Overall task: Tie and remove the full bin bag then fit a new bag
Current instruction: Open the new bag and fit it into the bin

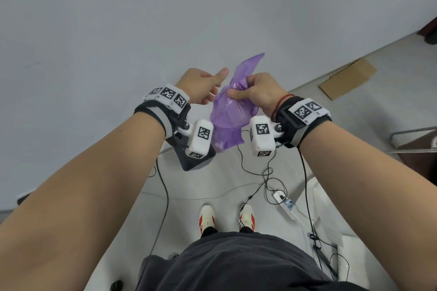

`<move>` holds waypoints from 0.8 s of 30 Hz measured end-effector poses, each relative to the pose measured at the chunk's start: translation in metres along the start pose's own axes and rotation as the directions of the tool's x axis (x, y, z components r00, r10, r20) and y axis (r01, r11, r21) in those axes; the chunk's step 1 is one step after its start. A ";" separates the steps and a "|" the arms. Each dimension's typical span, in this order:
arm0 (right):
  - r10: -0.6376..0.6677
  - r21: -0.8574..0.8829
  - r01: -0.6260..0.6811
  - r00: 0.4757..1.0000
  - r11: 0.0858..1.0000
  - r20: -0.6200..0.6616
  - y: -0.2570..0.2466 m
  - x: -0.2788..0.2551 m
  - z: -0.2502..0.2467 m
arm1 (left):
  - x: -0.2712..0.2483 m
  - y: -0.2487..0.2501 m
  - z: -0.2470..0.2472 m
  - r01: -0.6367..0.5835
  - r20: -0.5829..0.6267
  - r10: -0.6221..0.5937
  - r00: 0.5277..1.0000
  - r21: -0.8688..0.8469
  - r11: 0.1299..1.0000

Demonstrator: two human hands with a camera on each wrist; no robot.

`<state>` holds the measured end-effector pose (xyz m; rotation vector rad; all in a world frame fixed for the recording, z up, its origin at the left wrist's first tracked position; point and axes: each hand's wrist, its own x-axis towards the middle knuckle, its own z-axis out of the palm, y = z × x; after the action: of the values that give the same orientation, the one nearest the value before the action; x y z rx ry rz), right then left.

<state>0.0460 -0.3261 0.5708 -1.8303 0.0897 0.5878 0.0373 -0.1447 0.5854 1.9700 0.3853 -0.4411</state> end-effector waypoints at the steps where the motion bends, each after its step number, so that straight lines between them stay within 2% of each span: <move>1: -0.010 -0.019 0.010 1.000 1.000 -0.003 0.000 0.001 0.002 | -0.005 0.005 0.004 0.030 0.075 -0.025 0.997 -0.074 0.997; 4: -0.023 -0.065 0.028 0.998 0.998 0.065 -0.002 -0.003 0.006 | -0.008 0.007 0.010 0.020 0.187 0.004 0.982 -0.126 0.992; 8: 0.025 0.095 -0.041 0.986 0.995 0.164 -0.001 -0.010 0.003 | -0.003 0.001 0.009 0.020 0.095 -0.005 0.996 -0.156 0.988; 11: 0.018 0.123 -0.040 0.985 0.992 0.172 0.002 -0.011 0.000 | -0.002 -0.003 0.009 0.033 0.112 -0.011 0.994 -0.196 0.980; 14: 0.023 0.158 -0.050 0.985 0.986 0.170 0.003 -0.013 -0.001 | -0.004 -0.003 0.011 -0.004 0.132 0.022 0.991 -0.135 0.991; 18: 0.074 0.207 -0.119 0.974 0.971 0.215 -0.004 -0.017 -0.004 | -0.006 -0.001 0.012 -0.126 0.145 0.119 0.982 0.039 0.991; 21: 0.062 0.197 -0.099 0.981 0.975 0.185 -0.002 -0.015 -0.006 | -0.005 -0.004 0.010 -0.162 0.135 0.146 0.980 0.120 0.979; 24: 0.038 0.174 -0.055 0.994 0.983 0.100 0.003 -0.016 -0.005 | -0.007 -0.003 0.009 -0.135 0.107 0.122 0.987 0.114 0.984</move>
<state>0.0332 -0.3350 0.5761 -1.6293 0.1160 0.6786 0.0287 -0.1522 0.5822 2.0664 0.1697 -0.4874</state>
